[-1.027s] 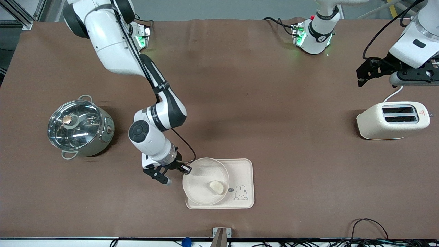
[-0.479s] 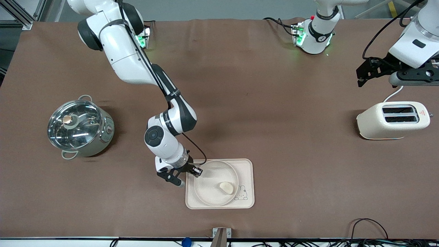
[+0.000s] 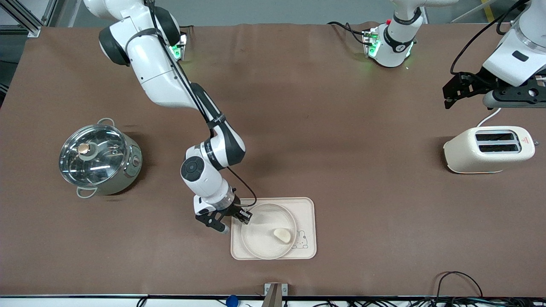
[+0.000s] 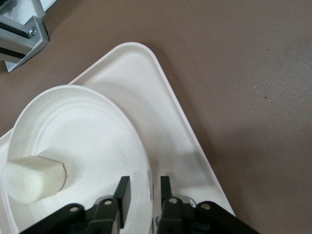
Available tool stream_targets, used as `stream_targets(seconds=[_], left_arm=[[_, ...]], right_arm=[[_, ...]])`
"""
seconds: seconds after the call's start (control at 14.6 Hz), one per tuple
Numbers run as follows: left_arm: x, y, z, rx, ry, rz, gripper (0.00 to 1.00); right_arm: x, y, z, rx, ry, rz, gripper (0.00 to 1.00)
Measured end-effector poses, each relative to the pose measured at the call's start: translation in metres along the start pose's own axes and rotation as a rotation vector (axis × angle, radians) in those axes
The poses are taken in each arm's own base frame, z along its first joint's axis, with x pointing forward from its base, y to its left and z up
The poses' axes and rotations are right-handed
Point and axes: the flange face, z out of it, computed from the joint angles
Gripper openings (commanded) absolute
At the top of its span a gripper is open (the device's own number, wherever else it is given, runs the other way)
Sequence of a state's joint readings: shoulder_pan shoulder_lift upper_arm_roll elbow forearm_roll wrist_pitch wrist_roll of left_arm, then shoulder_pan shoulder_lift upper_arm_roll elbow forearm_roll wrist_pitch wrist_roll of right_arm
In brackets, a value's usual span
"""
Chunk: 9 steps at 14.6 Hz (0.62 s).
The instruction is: Place bun in plate and plate on tray
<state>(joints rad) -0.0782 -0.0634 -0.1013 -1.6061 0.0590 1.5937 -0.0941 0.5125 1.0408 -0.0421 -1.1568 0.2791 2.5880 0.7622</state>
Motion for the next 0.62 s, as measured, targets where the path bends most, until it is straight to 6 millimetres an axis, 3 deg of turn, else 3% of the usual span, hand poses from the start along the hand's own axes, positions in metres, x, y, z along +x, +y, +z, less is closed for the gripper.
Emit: stream_targets(seconds=[0.07, 0.14, 0.34, 0.62], left_arm=[[0.000, 0.000, 0.000, 0.000, 0.000, 0.001, 1.00], [0.000, 0.000, 0.000, 0.000, 0.000, 0.002, 1.00], [0.000, -0.001, 0.000, 0.000, 0.000, 0.003, 1.00], [0.001, -0.002, -0.002, 0.000, 0.005, 0.004, 1.00]], right_arm=[[0.001, -0.001, -0.001, 0.002, 0.002, 0.000, 0.87], [0.002, -0.003, -0.004, 0.008, 0.006, -0.001, 1.00], [0.010, -0.003, -0.015, 0.007, 0.015, 0.005, 1.00], [0.039, 0.018, -0.047, -0.051, -0.013, 0.045, 1.00]])
